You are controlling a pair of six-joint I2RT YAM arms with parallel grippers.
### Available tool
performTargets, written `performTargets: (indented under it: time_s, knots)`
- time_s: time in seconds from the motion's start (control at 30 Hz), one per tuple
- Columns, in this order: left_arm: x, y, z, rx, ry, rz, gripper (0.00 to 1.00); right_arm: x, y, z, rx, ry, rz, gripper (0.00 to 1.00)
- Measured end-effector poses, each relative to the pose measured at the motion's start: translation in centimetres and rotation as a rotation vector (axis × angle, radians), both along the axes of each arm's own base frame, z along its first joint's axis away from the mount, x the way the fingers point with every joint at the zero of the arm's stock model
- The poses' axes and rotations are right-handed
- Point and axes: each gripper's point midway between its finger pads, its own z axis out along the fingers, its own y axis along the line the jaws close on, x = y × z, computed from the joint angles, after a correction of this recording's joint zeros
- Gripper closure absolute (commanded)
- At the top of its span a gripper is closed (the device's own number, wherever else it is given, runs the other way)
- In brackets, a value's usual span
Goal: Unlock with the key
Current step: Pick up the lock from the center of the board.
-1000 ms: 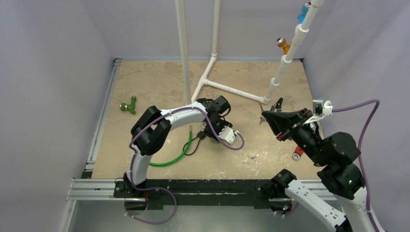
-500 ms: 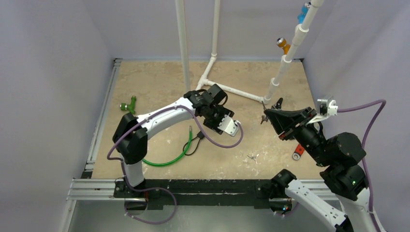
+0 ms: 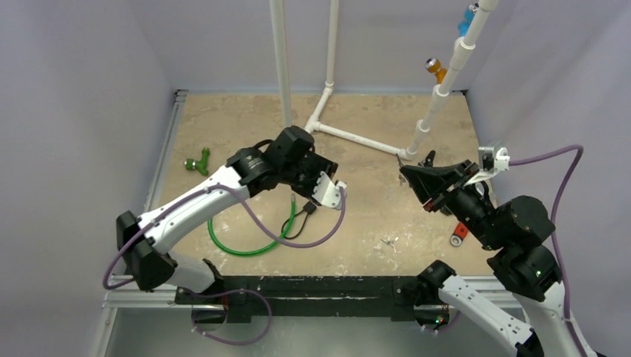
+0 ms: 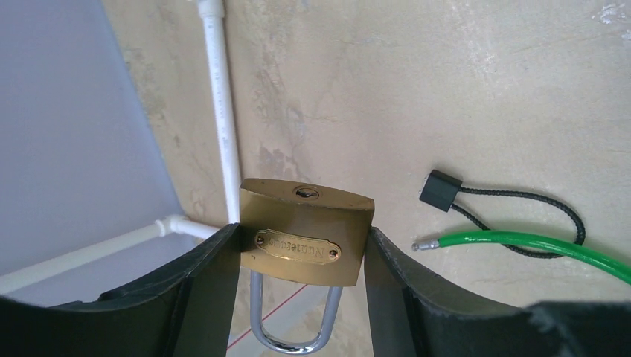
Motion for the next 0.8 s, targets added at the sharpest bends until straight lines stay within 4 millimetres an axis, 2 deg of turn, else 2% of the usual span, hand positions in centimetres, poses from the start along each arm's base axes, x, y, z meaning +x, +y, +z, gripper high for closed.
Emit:
performTargets:
  time_s: [0.23,0.27,0.43,0.53,0.63,0.7,0.8]
  knots:
    - [-2.4,3.0,8.5,-0.202,-0.153,0.022,1.0,0.8,2.5,-0.6,-0.037,0.017,0.092,1.0]
    - [-2.8,3.5,10.0,-0.241,-0.182,0.022,1.0,1.0,3.1,-0.6,-0.043,0.019,0.113,1.0]
    - [-5.1,5.7,15.1,-0.379,-0.297,-0.002,1.0,1.2,6.1,-1.0,-0.065,0.025,0.247,1.0]
    - [-6.4,6.8,16.7,-0.421,-0.355,-0.03,1.0,1.2,8.1,-1.7,-0.088,0.042,0.343,1.0]
    - [-7.1,7.4,17.4,-0.433,-0.398,-0.056,1.0,1.2,9.9,-2.8,-0.115,0.071,0.435,1.0]
    - [-7.2,7.6,17.4,-0.429,-0.423,-0.068,1.0,1.3,10.9,-3.5,-0.133,0.094,0.491,1.0]
    - [-7.0,7.6,16.3,-0.396,-0.453,-0.084,1.0,1.7,12.3,-4.4,-0.155,0.128,0.556,1.0]
